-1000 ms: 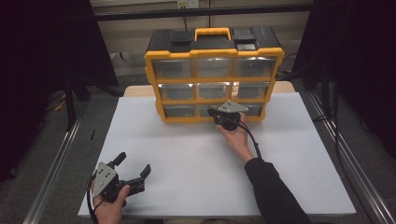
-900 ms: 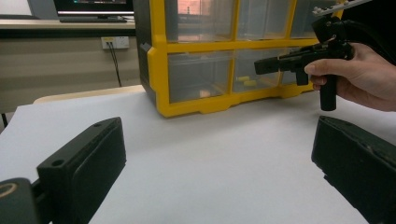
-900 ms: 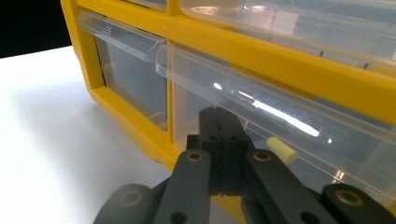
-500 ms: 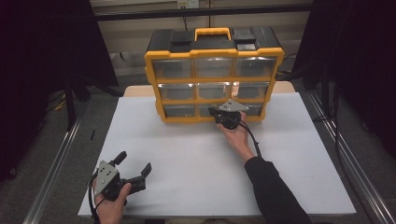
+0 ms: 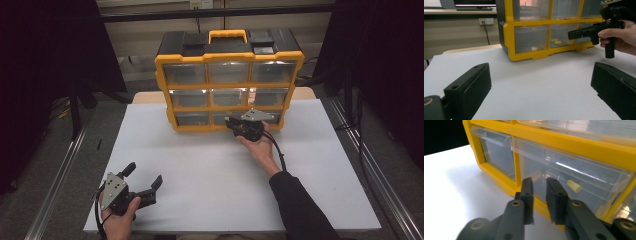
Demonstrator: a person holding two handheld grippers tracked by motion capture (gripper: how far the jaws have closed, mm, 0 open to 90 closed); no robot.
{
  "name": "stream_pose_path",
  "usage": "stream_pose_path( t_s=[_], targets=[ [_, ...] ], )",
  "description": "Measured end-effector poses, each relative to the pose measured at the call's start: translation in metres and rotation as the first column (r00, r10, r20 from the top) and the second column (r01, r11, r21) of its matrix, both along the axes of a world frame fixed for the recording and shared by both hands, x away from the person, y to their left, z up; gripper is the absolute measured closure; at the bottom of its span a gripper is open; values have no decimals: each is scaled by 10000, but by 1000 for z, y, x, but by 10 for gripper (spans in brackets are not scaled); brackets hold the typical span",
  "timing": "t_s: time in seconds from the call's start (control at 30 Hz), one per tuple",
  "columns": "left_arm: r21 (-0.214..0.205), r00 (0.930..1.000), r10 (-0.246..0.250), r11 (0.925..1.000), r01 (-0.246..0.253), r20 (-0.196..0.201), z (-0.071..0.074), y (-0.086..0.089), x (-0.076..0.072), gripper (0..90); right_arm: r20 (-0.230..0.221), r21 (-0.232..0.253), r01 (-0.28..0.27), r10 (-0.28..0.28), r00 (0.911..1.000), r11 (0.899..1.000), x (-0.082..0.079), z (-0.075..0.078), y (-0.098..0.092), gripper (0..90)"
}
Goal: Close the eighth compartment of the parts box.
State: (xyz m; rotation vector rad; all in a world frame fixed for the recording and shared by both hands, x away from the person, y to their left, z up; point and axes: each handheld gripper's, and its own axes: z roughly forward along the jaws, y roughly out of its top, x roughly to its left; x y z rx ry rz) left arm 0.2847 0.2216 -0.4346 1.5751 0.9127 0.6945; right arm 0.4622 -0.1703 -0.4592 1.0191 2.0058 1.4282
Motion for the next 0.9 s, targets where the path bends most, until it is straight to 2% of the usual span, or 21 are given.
stream_pose_path(
  t_s=[0.1,0.2,0.47,0.53,0.63,0.73,0.87,0.9],
  targets=[
    [45,10000,11,10000,-12,21,0,1,0,31,-6,58,-2,2,10000,10000,-5,1,-2,643],
    [-37,10000,17,10000,-17,55,1,1,-1,31,-47,240,17,-16,10000,9997,-9,3,-5,511],
    [31,10000,9,10000,-9,60,1,2,-1,31,-168,382,223,-217,9996,9990,-22,6,-12,274],
    [47,10000,29,10000,-30,55,1,2,-1,31,-128,376,366,-361,9993,9986,-26,7,-13,174],
    [-153,10000,89,9998,-89,38,0,1,-1,31,-138,364,323,-318,9994,9988,-33,8,-14,146],
    [-117,10000,80,9999,-79,29,1,1,-1,31,-31,347,495,-494,9988,9982,-39,10,-16,100],
    [-166,9999,121,9998,-121,17,0,1,0,31,66,541,570,-575,9983,9969,-48,13,-20,60],
    [-70,9999,107,9999,-107,-15,0,2,0,31,109,590,641,-648,9978,9962,-50,13,-22,41]
  ],
)
